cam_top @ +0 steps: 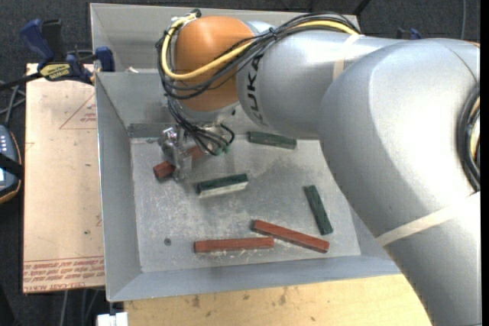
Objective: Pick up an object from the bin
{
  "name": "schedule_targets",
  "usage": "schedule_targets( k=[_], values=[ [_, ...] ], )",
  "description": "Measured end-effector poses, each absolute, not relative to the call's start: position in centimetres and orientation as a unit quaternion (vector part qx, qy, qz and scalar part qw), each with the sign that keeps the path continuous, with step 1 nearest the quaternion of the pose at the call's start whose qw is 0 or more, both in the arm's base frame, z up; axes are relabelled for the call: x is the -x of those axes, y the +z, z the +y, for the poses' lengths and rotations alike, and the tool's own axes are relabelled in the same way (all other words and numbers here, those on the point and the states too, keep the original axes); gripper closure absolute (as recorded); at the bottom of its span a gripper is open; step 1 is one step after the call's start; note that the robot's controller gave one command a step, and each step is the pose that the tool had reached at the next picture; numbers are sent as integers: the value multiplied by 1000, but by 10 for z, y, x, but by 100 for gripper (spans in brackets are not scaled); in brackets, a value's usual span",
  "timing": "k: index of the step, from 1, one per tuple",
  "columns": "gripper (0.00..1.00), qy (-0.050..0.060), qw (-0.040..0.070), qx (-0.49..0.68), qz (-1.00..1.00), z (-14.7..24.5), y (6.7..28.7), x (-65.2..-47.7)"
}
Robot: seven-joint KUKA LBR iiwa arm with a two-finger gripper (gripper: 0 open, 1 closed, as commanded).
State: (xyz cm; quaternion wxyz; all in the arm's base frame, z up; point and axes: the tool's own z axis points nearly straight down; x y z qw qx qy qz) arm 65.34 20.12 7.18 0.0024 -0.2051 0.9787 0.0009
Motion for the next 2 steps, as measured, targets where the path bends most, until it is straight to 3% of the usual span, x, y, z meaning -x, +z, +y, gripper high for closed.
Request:
schedule_targets(
  k=[1, 2],
  values=[
    [100, 1, 2, 205, 979, 201, 72, -653],
    [100, 1, 2, 189, 982, 210, 207, -613]
  ],
)
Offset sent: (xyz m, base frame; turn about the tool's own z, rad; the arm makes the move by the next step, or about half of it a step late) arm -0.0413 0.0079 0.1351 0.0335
